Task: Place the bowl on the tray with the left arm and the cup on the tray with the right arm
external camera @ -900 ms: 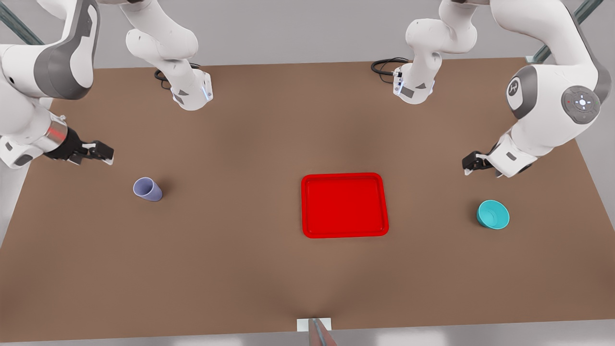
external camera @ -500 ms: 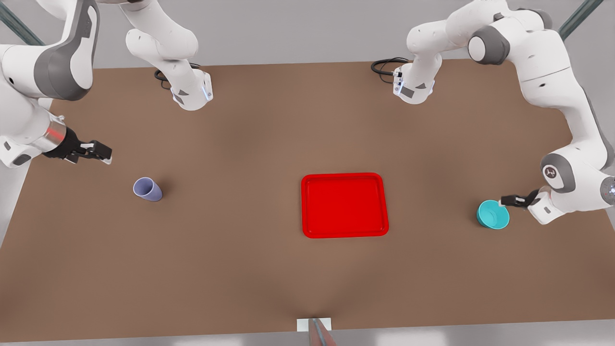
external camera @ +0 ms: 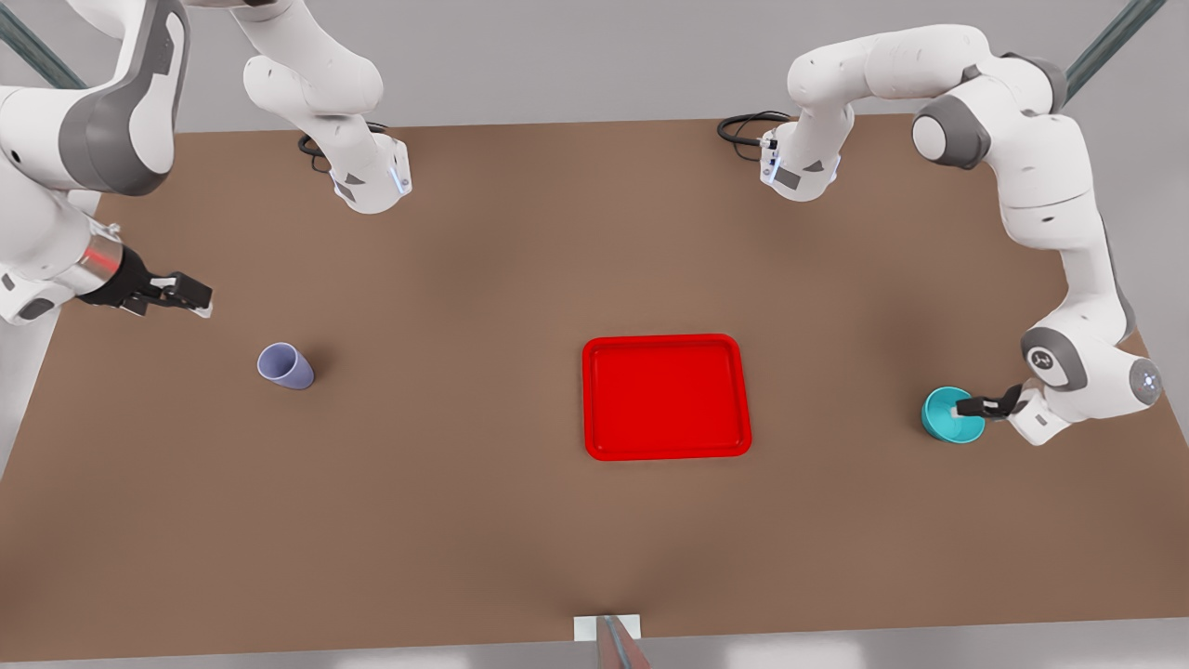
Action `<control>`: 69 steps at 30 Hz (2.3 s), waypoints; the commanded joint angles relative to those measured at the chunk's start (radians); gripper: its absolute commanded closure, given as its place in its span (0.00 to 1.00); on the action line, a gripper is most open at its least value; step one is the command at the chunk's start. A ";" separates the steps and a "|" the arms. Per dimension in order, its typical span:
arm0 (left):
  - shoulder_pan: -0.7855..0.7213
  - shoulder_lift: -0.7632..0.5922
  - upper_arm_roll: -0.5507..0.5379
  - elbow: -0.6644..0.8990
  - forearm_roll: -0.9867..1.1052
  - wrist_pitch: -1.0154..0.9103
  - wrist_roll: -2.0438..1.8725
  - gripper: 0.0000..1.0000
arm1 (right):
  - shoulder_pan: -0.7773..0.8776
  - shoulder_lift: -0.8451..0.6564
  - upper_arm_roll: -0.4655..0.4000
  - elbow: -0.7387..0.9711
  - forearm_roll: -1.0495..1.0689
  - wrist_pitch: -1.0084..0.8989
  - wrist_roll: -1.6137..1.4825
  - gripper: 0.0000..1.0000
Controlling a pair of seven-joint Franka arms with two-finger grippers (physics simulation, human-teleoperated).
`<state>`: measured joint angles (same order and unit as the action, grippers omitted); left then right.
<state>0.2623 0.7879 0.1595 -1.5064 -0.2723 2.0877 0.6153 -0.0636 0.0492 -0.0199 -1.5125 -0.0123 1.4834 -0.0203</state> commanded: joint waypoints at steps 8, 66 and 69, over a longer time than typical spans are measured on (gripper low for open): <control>0.000 0.008 0.000 0.000 -0.008 -0.005 -0.002 0.75 | 0.004 0.000 0.000 0.002 0.000 0.000 -0.001 0.00; -0.646 -0.552 0.112 0.041 0.235 -0.641 -0.479 0.00 | -0.016 0.092 -0.006 0.014 -0.005 0.008 0.000 0.00; -0.643 -0.552 0.115 0.043 0.235 -0.652 -0.465 0.00 | -0.047 0.182 -0.009 0.029 -0.066 -0.002 -0.001 0.00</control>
<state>-0.3811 0.2265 0.2745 -1.4626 -0.0562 1.4379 0.1517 -0.1072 0.2434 -0.0265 -1.4833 -0.0771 1.4806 -0.0199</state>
